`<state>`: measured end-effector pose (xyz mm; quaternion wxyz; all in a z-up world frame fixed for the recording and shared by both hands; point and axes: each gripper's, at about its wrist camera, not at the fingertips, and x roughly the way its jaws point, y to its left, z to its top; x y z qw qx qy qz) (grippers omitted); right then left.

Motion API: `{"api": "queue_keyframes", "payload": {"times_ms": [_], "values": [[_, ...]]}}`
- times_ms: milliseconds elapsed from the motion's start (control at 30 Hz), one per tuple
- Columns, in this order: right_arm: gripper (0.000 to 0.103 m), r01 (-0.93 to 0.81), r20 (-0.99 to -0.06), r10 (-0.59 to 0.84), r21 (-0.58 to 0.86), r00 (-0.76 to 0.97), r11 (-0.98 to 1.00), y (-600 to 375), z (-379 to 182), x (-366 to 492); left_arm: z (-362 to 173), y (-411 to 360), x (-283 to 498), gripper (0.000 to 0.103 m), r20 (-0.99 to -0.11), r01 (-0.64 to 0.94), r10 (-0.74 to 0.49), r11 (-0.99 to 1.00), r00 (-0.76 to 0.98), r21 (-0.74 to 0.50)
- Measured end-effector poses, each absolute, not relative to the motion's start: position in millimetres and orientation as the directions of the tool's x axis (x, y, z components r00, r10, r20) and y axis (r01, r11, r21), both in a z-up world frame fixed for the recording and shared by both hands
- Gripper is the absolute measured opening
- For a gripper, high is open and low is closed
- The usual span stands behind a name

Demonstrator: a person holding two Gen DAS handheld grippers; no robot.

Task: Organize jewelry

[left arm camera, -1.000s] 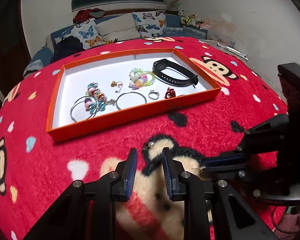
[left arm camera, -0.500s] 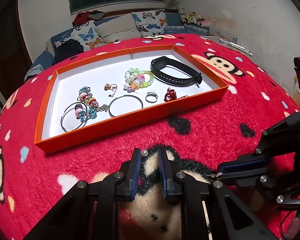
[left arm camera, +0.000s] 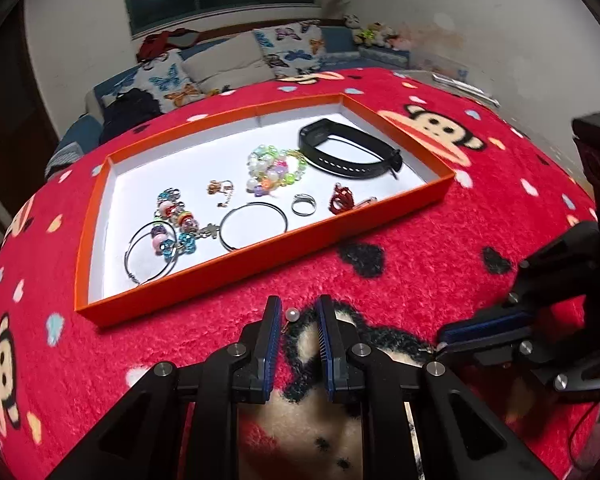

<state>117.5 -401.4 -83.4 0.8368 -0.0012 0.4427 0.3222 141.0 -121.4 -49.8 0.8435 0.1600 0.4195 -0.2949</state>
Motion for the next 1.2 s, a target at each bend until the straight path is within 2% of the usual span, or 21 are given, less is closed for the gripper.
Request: {"api": "queue_keyframes", "payload": {"times_ms": [267, 333, 467, 900, 1200], "values": [[0.01, -0.537, -0.74, 0.541, 0.289, 0.399, 0.792, -402, -84, 120, -57, -119, 147, 0.018, -0.811, 0.667, -0.364, 0.744, 0.459, 0.044], [0.01, -0.536, -0.739, 0.541, 0.29, 0.401, 0.793, -403, -83, 120, -58, -122, 146, 0.012, -0.809, 0.682, -0.365, 0.729, 0.461, 0.059], [0.01, -0.53, -0.736, 0.546, 0.3, 0.4, 0.793, -404, -83, 122, -59, -126, 143, 0.007, -0.803, 0.693, -0.359, 0.715, 0.475, 0.091], [0.01, -0.464, -0.681, 0.572, 0.367, 0.457, 0.807, -432, -63, 138, -21, -107, 154, 0.007, -0.752, 0.623, -0.44, 0.781, 0.49, -0.051], [0.01, -0.408, -0.64, 0.516, 0.325, 0.57, 0.853, -442, -38, 176, 5, -124, 185, 0.007, -0.726, 0.618, -0.453, 0.785, 0.517, -0.05]]}}
